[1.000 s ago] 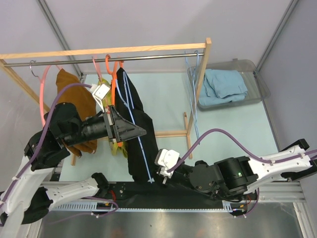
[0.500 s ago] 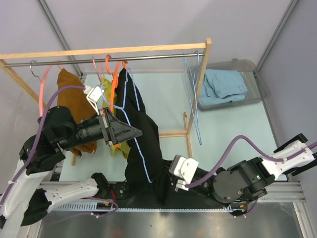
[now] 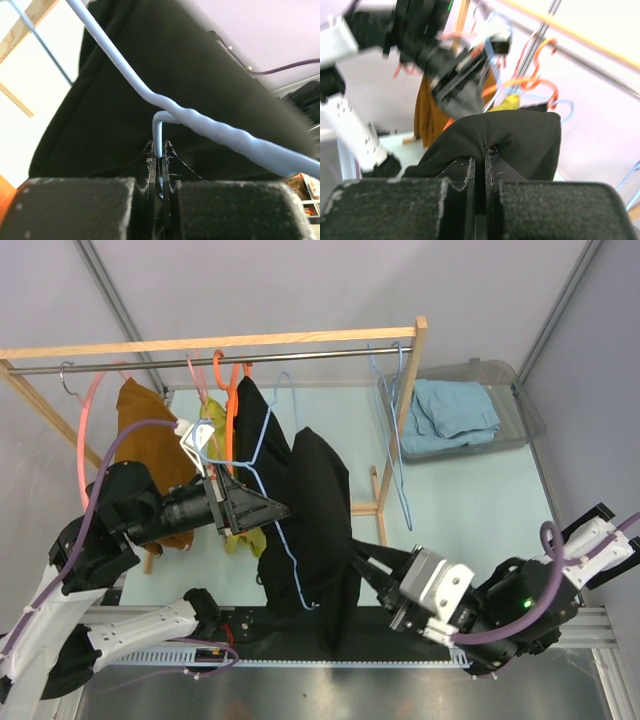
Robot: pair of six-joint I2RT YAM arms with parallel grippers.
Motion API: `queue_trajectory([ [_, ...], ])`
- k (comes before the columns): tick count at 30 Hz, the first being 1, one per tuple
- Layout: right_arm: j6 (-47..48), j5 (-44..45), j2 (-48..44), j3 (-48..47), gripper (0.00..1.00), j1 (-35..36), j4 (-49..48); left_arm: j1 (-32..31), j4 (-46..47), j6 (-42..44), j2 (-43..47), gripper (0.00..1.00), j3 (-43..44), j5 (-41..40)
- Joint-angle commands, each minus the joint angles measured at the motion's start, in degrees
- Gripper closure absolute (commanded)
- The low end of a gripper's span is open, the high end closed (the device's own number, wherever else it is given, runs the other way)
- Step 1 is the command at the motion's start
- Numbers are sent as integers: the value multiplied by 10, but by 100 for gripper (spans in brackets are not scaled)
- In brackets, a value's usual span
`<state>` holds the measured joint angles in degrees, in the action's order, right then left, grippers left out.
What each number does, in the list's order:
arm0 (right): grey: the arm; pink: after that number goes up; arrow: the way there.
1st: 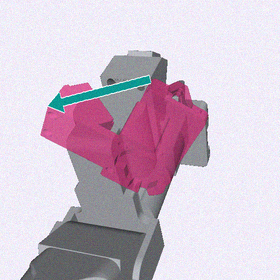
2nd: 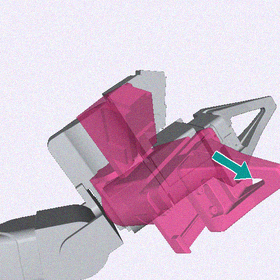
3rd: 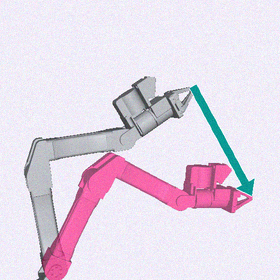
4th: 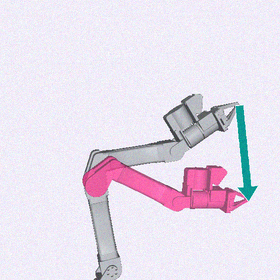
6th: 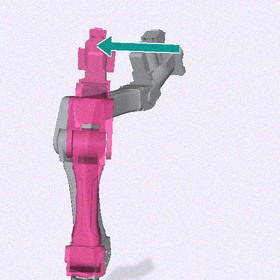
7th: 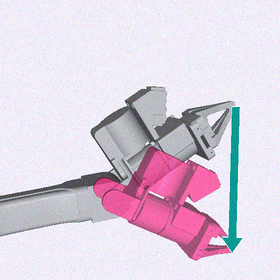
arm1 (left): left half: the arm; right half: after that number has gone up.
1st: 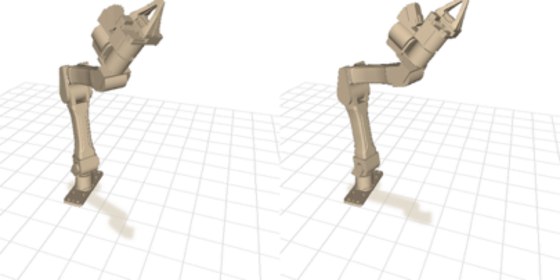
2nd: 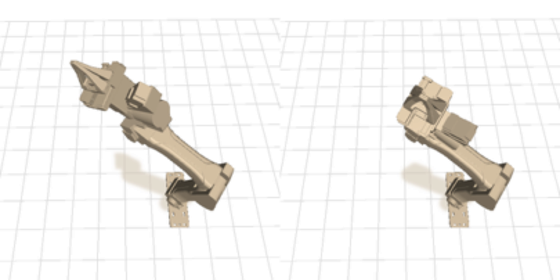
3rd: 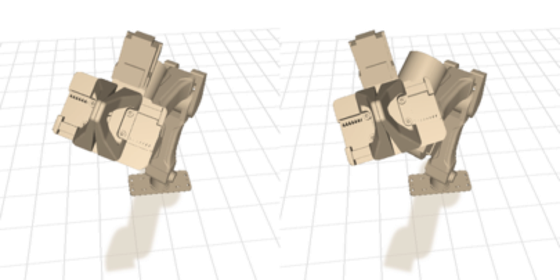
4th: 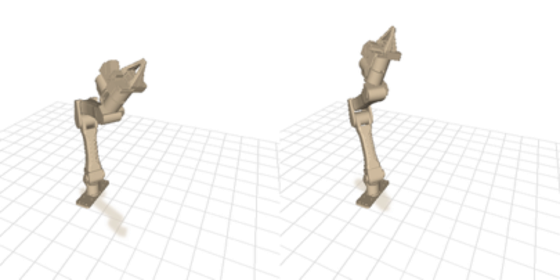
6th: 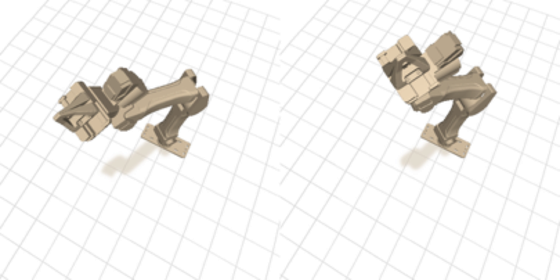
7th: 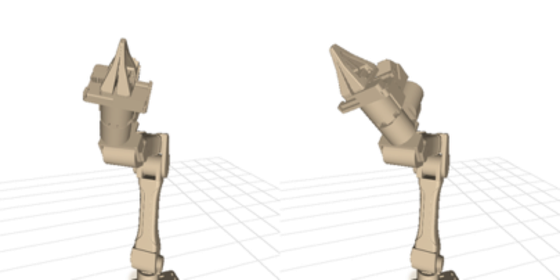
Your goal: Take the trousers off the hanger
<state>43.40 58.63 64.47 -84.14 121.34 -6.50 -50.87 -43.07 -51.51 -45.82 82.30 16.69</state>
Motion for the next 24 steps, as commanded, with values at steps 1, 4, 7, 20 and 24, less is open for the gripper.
queue_trajectory([
  [1,91,-60,-6,-98,100,9,-172,-1,-18,39,5,100,-26,-16],
  [4,140,-80,10,-139,100,10,-181,0,-18,40,11,100,-29,-16],
  [7,180,-122,20,-158,100,10,-192,0,-20,43,18,100,-38,-17],
  [20,464,-207,141,-288,100,9,-351,0,-41,76,35,99,-73,-27],
  [24,524,-226,169,-334,100,0,-373,0,-54,90,44,100,-86,-35],
])
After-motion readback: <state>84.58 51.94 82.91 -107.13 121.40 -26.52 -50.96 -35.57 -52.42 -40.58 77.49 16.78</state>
